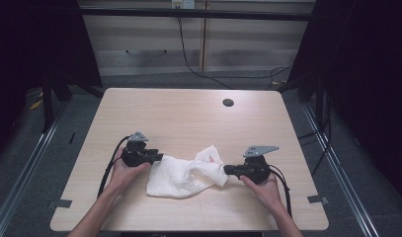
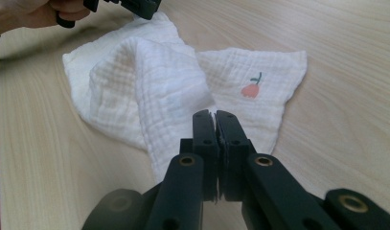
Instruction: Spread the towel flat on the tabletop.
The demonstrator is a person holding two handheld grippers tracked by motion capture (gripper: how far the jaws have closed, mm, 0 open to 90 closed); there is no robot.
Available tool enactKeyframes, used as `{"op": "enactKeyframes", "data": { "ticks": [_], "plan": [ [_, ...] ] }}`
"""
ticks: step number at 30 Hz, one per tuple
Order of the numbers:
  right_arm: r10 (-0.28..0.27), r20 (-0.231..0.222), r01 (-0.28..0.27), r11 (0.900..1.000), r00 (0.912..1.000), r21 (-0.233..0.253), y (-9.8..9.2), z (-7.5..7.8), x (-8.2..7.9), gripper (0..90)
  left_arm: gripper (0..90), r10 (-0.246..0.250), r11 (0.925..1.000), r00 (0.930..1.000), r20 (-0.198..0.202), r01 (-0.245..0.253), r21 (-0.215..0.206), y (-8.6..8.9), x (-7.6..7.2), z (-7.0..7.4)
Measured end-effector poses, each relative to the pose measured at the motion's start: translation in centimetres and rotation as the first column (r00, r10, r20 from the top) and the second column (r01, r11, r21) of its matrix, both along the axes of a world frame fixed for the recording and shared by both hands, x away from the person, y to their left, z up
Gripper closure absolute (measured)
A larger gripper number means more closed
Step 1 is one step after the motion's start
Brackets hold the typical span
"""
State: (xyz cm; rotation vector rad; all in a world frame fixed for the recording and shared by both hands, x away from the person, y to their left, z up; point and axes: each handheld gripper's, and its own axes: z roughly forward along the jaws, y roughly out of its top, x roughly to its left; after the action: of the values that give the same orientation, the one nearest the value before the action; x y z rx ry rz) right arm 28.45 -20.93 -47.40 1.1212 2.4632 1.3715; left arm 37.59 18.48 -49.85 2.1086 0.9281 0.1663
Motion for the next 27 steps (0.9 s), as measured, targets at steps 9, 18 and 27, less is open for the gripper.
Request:
{"op": "enactKeyframes", "data": {
  "ticks": [9, 18, 27],
  "plan": [
    [0.000, -0.005, 0.000, 1.000, 1.0000, 0.000, -0.1, -0.2, 0.1, 87.7, 80.5, -0.036, 0.9972, 0.9990, 0.028, 0.034, 0.067, -0.4, -0.2, -0.4],
    [-0.007, -0.001, 0.007, 1.000, 1.0000, 0.005, -0.3, 0.0, 0.0, 87.7, 88.6, -0.052, 0.9986, 0.9979, 0.038, 0.052, 0.014, 0.3, -0.4, 0.2],
    [-0.015, 0.007, 0.015, 1.000, 0.9999, 0.023, -0.6, 0.6, 0.0, 87.9, 88.8, -0.045, 0.9944, 0.9954, 0.085, 0.053, -0.091, 1.3, -1.5, 2.5]
  ]
}}
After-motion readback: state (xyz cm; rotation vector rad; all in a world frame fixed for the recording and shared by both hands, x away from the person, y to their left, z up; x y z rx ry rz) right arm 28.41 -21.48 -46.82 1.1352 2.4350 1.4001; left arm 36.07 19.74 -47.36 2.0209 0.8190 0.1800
